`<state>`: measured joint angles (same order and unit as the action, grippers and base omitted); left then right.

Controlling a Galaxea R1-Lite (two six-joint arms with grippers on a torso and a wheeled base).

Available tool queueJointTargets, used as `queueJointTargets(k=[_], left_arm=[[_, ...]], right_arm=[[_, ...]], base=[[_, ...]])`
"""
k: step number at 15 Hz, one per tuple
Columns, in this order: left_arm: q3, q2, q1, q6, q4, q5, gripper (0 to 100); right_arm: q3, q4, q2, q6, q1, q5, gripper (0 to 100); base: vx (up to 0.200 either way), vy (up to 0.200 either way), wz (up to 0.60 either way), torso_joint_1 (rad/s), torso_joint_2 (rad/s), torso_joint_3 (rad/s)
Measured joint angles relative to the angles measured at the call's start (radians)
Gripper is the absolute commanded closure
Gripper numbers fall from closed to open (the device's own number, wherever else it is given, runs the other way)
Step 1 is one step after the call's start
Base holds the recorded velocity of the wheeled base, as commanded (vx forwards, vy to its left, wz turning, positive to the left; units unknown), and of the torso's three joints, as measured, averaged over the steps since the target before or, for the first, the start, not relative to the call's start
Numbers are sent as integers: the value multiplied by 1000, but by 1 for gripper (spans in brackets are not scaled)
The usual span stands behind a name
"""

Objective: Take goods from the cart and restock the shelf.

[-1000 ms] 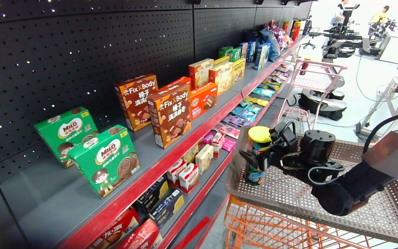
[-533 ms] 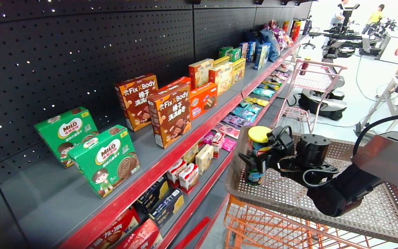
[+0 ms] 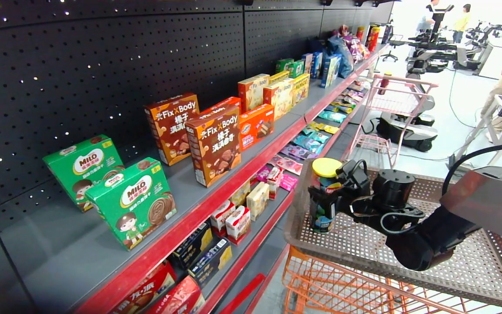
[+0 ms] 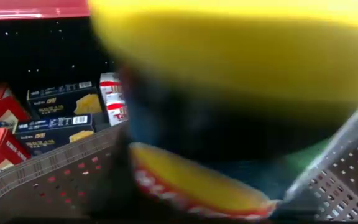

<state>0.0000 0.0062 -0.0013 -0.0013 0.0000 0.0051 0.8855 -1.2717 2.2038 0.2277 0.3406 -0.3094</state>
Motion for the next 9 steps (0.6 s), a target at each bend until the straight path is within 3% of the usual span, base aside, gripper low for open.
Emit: queueJointTargets(k=[4, 9], left_arm=[[0, 0, -1, 0, 0, 0, 0], [0, 0, -1, 0, 0, 0, 0]], right_arm=[[-9, 54, -33, -5, -5, 1, 100], [-13, 357, -276, -6, -39, 17, 100]], base=[[0, 0, 0, 0, 0, 0], [0, 0, 0, 0, 0, 0]])
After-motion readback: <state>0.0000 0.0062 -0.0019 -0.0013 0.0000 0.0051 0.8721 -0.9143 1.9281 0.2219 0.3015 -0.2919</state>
